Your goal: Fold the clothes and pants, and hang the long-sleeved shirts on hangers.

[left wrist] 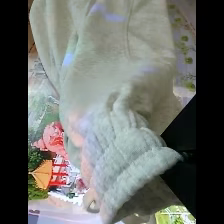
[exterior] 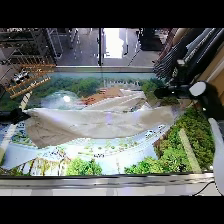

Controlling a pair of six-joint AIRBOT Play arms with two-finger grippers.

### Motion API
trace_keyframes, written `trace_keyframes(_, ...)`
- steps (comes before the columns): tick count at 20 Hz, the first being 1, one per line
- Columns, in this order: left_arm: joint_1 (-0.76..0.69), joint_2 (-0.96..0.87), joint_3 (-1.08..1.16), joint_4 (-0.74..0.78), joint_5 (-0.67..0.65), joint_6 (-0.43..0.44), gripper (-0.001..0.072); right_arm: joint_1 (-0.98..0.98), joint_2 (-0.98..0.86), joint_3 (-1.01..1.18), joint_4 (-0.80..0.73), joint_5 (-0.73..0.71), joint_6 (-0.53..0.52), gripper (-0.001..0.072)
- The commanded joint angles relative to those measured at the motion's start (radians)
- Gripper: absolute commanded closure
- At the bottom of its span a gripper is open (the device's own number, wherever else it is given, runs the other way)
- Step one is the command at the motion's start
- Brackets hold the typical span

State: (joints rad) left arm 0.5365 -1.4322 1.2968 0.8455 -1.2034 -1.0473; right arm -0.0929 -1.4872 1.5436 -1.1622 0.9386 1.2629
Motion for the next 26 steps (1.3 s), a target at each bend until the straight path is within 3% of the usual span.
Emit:
trace_keyframes(1,-0.031,-0.045,0.001,-0.001,0.015,0.0,0.0685,-0.087,-0.142,-0.021,0.058,0.122,0.083,0.0243)
trace_keyframes(4,-0.008,-0.041,0.001,-0.001,0.012,0.001,0.0685,-0.227,-0.086,-0.153,0.069,0.252,0.078,0.025)
trace_keyframes(8,0.038,-0.041,0.001,0.0,-0.051,0.001,0.0681,-0.429,-0.022,-0.345,0.25,0.253,0.045,0.0247)
trace_keyframes(10,0.052,-0.041,0.001,0.0,-0.072,0.002,0.0573,-0.494,-0.036,-0.366,0.356,0.194,0.029,0.0187)
trace_keyframes(15,0.057,-0.042,0.001,0.0,-0.083,0.023,0.0569,-0.529,-0.1,-0.361,0.377,-0.047,0.021,0.0187)
trace_keyframes(17,0.057,-0.044,0.001,0.002,-0.107,0.046,0.0551,-0.522,-0.137,-0.345,0.381,-0.064,-0.046,0.0187)
trace_keyframes(20,0.057,-0.045,0.001,0.143,-0.107,0.045,0.0328,-0.495,-0.169,-0.336,0.384,-0.069,-0.125,0.0174)
trace_keyframes(23,0.06,-0.045,0.001,0.22,-0.037,0.042,0.0327,-0.473,-0.201,-0.336,0.398,-0.056,-0.137,0.0172)
trace_keyframes(26,0.048,-0.05,0.001,0.217,0.14,0.042,0.0327,-0.444,-0.214,-0.336,0.439,-0.064,-0.166,0.0172)
